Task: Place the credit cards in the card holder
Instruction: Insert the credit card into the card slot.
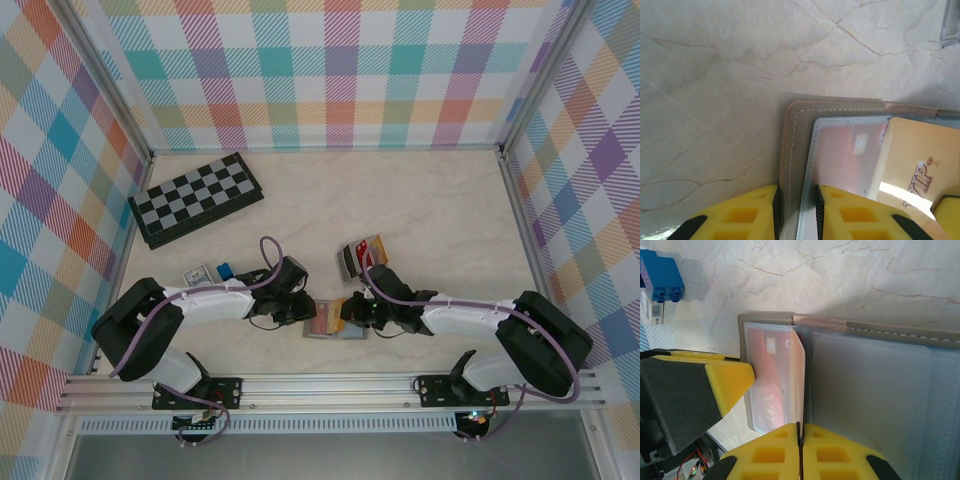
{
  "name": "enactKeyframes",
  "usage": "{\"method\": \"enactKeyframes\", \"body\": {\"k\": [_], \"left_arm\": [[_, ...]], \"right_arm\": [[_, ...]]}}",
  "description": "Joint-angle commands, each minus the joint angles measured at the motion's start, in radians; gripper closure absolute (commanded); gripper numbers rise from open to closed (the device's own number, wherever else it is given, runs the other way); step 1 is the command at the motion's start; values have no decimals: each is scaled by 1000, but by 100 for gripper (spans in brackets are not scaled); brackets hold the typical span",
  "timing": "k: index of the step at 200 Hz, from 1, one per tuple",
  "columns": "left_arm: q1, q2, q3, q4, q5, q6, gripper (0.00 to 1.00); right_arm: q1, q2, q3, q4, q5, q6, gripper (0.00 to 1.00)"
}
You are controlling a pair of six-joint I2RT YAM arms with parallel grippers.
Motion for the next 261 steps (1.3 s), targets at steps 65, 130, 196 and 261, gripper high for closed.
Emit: {"method": "enactKeyframes", "body": {"k": [65,130,196,261], "left_arm": [[-21,39,-17,35,15,-36,77],[-28,31,-24,47,7,-55,77],[-29,23,-19,32,1,-40,77],[-30,10,-25,18,-16,-36,78]], "right_arm": [[21,11,-16,-85,-29,-71,94],[53,91,12,8,-30,-39,92],[53,141,90,-60,-78,-128,91],[53,93,167,-309,38,-153,74]]}}
